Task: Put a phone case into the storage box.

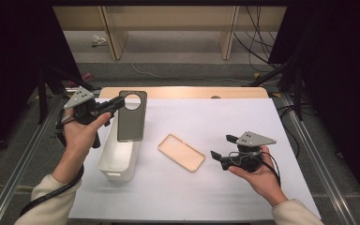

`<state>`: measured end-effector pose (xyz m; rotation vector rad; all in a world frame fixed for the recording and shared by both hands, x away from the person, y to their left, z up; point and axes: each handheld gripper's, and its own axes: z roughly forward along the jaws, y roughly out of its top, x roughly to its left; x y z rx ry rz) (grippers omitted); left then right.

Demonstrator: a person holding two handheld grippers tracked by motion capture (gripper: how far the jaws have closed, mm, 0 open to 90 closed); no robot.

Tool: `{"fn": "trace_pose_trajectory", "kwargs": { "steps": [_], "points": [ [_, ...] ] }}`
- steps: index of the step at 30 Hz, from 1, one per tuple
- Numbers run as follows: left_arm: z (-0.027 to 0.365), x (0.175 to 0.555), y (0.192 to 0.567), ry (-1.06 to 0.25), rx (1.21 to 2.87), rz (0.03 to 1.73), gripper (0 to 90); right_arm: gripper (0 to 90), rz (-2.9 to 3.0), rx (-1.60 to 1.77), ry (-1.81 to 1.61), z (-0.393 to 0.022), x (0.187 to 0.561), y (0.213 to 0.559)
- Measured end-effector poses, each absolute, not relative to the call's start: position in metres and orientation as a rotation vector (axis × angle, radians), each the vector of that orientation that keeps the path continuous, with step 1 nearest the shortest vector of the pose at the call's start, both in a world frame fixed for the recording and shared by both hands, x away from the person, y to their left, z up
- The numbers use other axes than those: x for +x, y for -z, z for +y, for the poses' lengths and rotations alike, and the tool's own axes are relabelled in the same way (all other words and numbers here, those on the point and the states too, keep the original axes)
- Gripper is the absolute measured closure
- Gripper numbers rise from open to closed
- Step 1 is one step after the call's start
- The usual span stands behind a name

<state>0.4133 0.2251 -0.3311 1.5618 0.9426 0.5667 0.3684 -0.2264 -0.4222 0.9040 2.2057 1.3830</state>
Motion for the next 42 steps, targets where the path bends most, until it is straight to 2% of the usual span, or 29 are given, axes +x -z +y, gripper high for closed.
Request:
{"fn": "trace_pose_trajectory", "kwargs": {
  "steps": [42],
  "points": [
    [0.246, 0.435, 0.338, -0.585, 1.550, 0.899, 81.5, 16.1, 2.189, 0.938, -1.371, -0.237, 0.364, 0.423]
  ]
}}
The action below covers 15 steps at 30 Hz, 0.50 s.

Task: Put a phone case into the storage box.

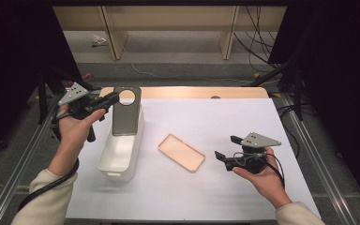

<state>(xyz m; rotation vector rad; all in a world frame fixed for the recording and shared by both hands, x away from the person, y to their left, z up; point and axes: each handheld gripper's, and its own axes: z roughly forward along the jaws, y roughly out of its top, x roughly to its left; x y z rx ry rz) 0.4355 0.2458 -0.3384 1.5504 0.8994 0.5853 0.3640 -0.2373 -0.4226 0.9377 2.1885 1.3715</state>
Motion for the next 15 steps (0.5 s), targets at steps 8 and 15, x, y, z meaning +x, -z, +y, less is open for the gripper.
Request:
{"fn": "trace_pose_trajectory", "kwargs": {
  "steps": [8, 15],
  "points": [
    [0.245, 0.445, 0.341, -0.587, 1.550, 0.902, 81.5, 16.1, 2.175, 0.953, -1.385, -0.241, 0.362, 0.422],
    [0.247, 0.451, 0.338, -0.597, 1.553, 0.909, 81.5, 16.1, 2.176, 0.954, -1.383, -0.241, 0.362, 0.423]
  ]
}}
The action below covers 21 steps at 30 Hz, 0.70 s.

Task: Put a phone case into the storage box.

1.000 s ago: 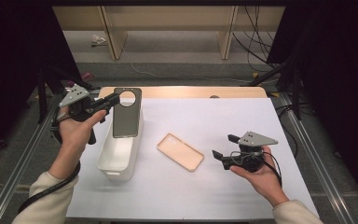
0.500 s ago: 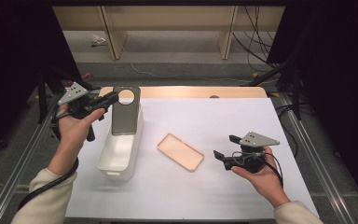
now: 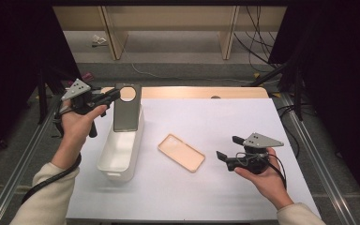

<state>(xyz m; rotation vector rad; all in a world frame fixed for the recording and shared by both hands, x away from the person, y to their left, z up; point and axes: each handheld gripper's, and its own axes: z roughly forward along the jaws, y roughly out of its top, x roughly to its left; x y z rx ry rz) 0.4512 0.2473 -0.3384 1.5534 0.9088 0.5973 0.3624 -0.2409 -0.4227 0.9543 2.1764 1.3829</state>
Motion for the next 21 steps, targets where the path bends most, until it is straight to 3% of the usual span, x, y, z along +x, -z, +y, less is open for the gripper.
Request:
{"fn": "trace_pose_trajectory", "kwargs": {
  "steps": [21],
  "points": [
    [0.248, 0.471, 0.339, -0.602, 1.573, 0.912, 81.5, 16.1, 2.176, 0.959, -1.385, -0.241, 0.363, 0.423]
  ]
}}
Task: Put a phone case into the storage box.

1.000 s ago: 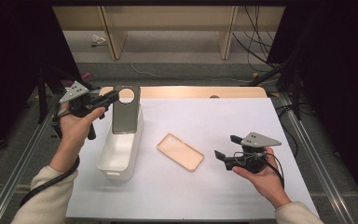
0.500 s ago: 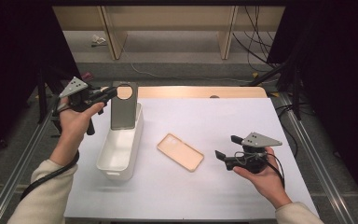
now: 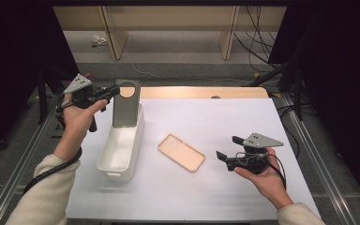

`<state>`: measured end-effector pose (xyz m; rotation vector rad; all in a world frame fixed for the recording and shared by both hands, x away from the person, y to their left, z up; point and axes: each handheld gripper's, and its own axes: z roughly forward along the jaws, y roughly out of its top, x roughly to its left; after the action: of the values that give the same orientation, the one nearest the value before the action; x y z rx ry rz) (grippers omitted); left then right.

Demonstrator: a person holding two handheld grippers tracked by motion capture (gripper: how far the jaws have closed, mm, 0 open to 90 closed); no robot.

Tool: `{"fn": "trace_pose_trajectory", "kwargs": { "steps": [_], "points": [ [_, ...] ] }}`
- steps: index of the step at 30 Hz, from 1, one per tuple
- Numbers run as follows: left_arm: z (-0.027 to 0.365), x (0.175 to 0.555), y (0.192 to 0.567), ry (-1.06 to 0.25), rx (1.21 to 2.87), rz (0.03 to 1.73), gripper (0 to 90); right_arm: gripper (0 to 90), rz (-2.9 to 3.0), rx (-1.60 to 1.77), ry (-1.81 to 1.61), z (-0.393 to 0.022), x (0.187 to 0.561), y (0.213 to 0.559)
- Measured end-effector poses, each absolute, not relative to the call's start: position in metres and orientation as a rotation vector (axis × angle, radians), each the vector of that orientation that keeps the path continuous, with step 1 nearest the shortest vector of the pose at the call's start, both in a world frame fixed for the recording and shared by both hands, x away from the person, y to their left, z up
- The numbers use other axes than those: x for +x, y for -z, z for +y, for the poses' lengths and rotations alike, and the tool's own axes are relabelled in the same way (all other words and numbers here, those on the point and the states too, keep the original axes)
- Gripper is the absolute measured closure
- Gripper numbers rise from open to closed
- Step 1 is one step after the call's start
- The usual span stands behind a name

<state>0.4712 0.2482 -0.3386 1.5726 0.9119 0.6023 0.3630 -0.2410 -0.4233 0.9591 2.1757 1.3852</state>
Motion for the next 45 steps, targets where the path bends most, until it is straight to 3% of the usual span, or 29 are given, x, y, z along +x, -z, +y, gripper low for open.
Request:
{"fn": "trace_pose_trajectory", "kwargs": {
  "steps": [45],
  "points": [
    [0.252, 0.511, 0.362, -0.600, 1.610, 0.966, 81.4, 16.1, 2.178, 0.969, -1.397, -0.241, 0.363, 0.423]
  ]
}}
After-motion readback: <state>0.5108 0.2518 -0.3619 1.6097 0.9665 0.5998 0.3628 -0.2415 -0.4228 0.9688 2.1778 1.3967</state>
